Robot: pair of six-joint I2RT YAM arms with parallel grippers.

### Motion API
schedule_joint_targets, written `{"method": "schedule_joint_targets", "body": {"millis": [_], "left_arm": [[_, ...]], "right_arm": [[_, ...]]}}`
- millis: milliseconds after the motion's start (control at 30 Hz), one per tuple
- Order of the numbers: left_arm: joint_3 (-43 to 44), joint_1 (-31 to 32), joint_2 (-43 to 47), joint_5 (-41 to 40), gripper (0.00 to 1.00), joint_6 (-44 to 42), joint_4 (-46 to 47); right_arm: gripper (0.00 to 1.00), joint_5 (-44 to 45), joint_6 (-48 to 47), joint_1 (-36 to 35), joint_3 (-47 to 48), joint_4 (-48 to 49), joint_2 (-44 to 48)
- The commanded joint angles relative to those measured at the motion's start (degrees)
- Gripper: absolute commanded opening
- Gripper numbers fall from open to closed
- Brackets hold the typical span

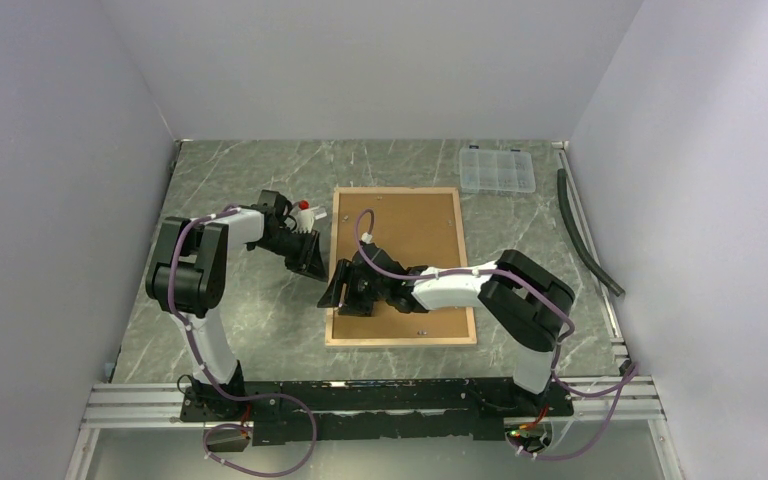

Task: Put the photo into the frame
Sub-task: Install the photo frame at the center of the board.

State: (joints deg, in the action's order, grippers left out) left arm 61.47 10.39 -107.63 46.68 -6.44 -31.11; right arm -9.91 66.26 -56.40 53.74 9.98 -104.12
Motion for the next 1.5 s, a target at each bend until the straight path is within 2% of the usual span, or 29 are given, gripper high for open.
{"method": "schedule_joint_targets", "body": {"millis": [0,900,1167,1300,1467], "left_arm": [[1.2,0.3,-0.2,1.0,0.23,-1.3,-0.6],[1.4,0.4,-0.1,0.9,0.17,-3.0,-1.6],[1.7,0.4,-0.3,0.9,0.15,-3.5,-2.6],[3.0,-0.1,0.6,1.0,0.18,-4.3,-6.1],[7.5,-3.7,2.0,2.5,0.28,-3.2,-7.6]], "right_arm": [[0.63,1.8,0.0,0.1,1.6,1.3,-0.7],[0.56,4.8,-3.4,0.1,3.9,1.6,-2.4],[0.55,1.4,-4.8,0.1,3.7,6.7,-1.2],[0.61,-0.7,-7.7,2.2,3.5,7.4,4.8],[0.70,-3.3,-13.0,8.1,6.6,1.4,10.0]]}}
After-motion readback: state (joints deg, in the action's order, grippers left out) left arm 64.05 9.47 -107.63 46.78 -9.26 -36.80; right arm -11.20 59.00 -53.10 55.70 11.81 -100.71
